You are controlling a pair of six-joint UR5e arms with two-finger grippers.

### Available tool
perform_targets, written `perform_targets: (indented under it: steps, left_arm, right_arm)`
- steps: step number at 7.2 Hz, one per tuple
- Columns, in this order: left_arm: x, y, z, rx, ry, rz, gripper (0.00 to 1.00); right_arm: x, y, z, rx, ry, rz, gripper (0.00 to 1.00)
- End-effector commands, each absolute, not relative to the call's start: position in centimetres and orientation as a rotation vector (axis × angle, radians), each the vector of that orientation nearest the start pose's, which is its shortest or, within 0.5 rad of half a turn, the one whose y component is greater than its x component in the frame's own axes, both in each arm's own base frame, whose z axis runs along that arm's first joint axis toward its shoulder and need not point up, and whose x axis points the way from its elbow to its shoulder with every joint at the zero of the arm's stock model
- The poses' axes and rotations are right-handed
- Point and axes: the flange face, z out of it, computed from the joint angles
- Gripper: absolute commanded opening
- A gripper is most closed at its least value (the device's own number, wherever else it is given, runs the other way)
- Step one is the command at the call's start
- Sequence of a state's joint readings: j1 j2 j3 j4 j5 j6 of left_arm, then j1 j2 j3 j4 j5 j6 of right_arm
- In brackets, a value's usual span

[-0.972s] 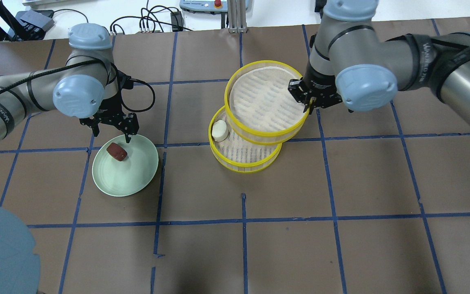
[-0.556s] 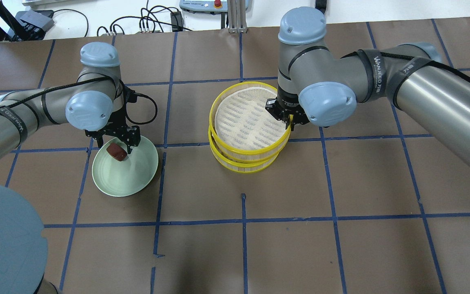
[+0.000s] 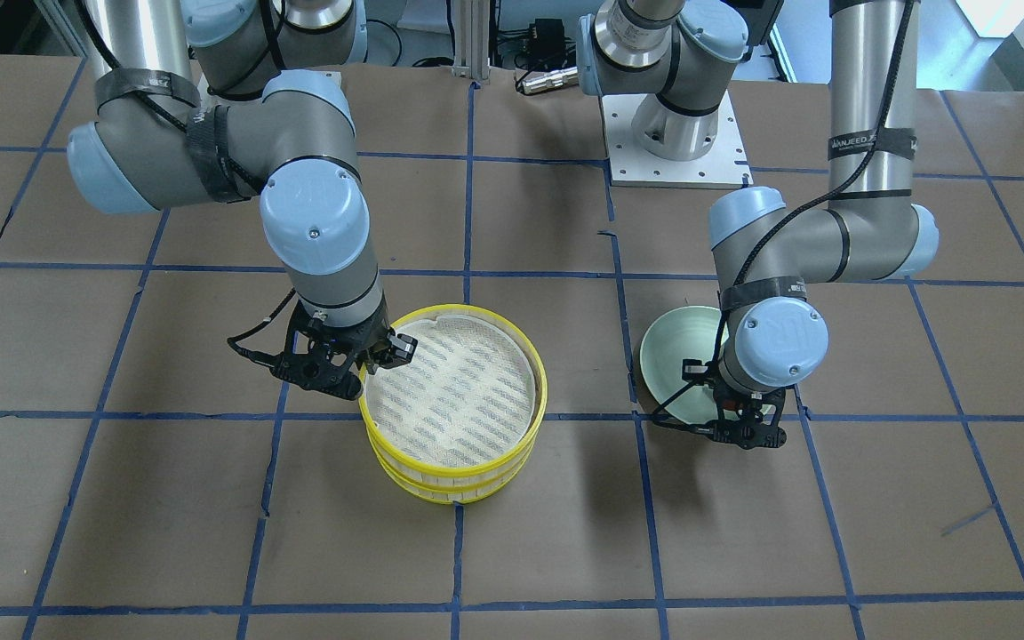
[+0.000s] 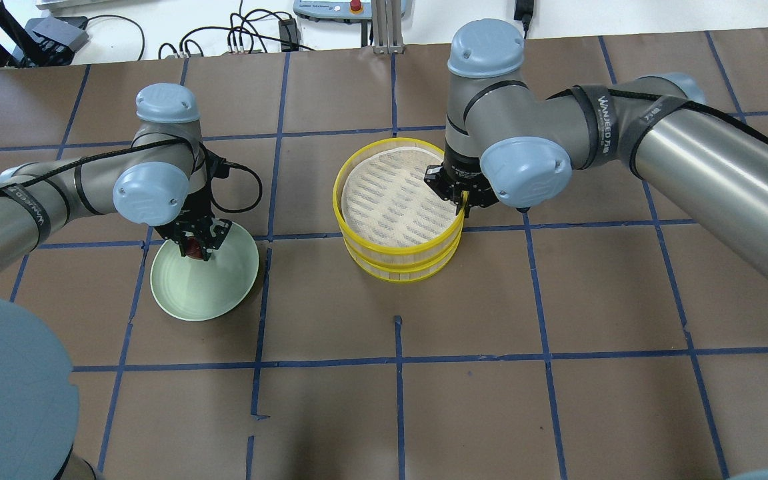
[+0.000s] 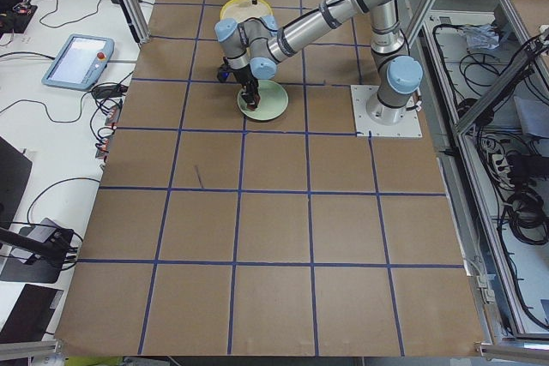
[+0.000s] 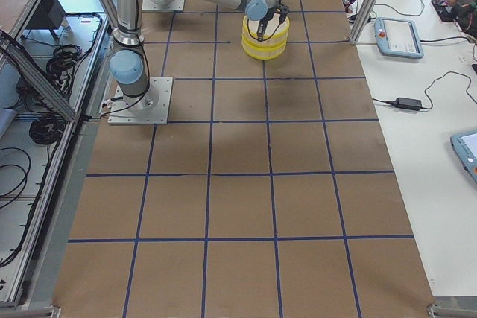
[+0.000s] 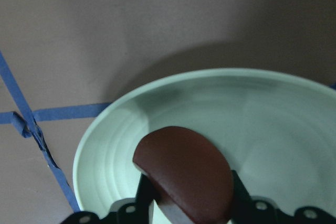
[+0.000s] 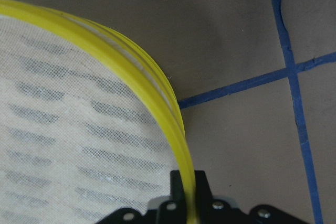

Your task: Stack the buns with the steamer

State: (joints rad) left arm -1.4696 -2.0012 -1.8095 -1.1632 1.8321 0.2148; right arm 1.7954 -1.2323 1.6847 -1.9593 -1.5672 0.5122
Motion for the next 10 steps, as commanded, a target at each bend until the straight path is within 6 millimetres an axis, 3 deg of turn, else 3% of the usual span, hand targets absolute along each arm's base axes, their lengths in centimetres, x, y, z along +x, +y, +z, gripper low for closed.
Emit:
perform_targets:
  steps: [1, 2, 4, 5, 6, 7, 8, 9, 10]
  left_arm:
    - [-5.5, -57.6, 21.9, 0.192, 2.93, 0.4, 0.18]
    - [-6.8, -58.6, 24.2, 0.152, 3.074, 0.409, 0.13]
    - [-9.7, -59.4, 27.3, -0.096, 3.281, 0.48, 0.13]
    - [-11.6, -59.4, 29.5, -0.282, 3.379, 0.532, 0.13]
    - [-14.7, -59.0, 30.6, -0.483, 3.485, 0.631, 0.14]
    - [-19.1, -58.6, 31.4, -0.711, 3.566, 0.77, 0.14]
    - [-21.3, -58.3, 31.7, -0.784, 3.578, 0.831, 0.14]
    - [-23.2, -57.7, 31.3, -0.762, 3.595, 0.887, 0.14]
    - [-24.6, -57.4, 31.3, -0.715, 3.612, 0.881, 0.22]
  right_arm:
    - [26.1, -54.2, 28.1, 0.442, 3.126, 0.111, 0.09]
    - [26.1, -54.2, 28.1, 0.438, 3.132, 0.108, 0.09]
    - [25.9, -54.3, 28.1, 0.441, 3.137, 0.105, 0.09]
    - [25.9, -54.3, 28.1, 0.441, 3.136, 0.106, 0.1]
    - [25.9, -54.2, 28.1, 0.46, 3.133, 0.109, 0.17]
    - [25.9, -54.2, 28.0, 0.45, 3.133, 0.112, 0.51]
    - [25.9, -54.2, 28.1, 0.438, 3.137, 0.108, 0.9]
    - [25.3, -54.4, 29.0, 0.438, 3.132, 0.088, 0.94]
    - [23.4, -55.1, 30.7, 0.396, 3.131, 0.051, 0.96]
